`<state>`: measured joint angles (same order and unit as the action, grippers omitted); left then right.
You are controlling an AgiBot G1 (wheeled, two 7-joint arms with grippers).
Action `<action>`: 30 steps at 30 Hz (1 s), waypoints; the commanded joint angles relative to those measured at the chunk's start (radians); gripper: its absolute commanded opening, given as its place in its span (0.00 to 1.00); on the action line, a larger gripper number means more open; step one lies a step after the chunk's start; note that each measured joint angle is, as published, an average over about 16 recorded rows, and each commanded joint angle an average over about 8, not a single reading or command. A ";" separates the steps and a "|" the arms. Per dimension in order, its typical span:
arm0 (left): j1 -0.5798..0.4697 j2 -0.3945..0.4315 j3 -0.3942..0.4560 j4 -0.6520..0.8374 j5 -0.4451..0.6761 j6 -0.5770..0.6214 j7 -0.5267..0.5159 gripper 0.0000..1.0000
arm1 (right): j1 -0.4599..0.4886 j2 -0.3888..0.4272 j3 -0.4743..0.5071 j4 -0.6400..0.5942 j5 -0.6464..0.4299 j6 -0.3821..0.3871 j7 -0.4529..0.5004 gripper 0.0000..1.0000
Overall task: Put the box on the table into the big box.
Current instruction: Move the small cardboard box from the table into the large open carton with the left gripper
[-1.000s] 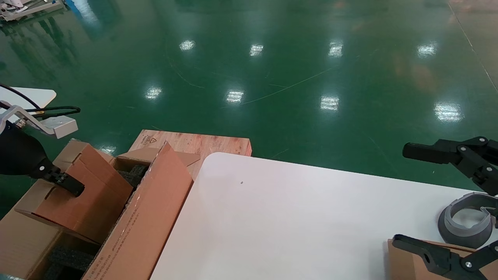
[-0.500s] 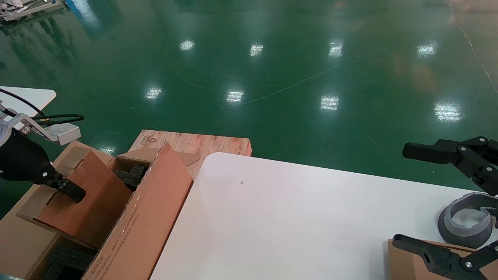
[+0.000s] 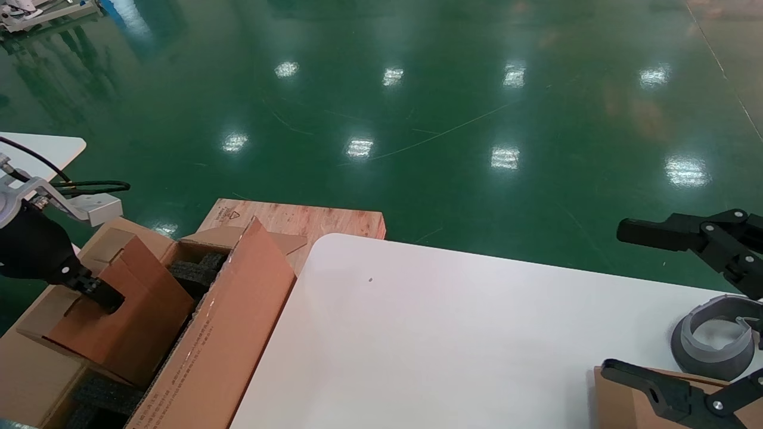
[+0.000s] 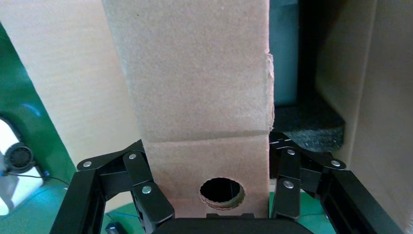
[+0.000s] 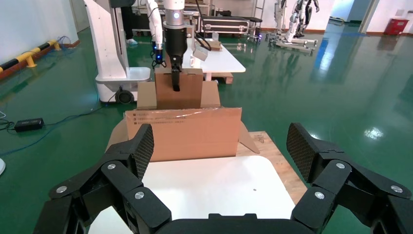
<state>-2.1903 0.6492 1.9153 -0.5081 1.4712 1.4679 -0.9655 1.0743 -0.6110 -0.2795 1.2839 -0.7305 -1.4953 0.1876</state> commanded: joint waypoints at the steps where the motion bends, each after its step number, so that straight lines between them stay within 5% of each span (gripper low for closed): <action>1: 0.006 0.008 0.000 0.009 0.002 -0.009 0.006 0.00 | 0.000 0.000 0.000 0.000 0.000 0.000 0.000 1.00; 30: 0.133 0.064 -0.007 0.149 -0.001 -0.094 -0.014 0.00 | 0.000 0.000 0.000 0.000 0.000 0.000 0.000 1.00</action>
<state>-2.0583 0.7138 1.9088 -0.3621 1.4718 1.3724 -0.9767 1.0743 -0.6110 -0.2795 1.2839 -0.7305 -1.4953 0.1876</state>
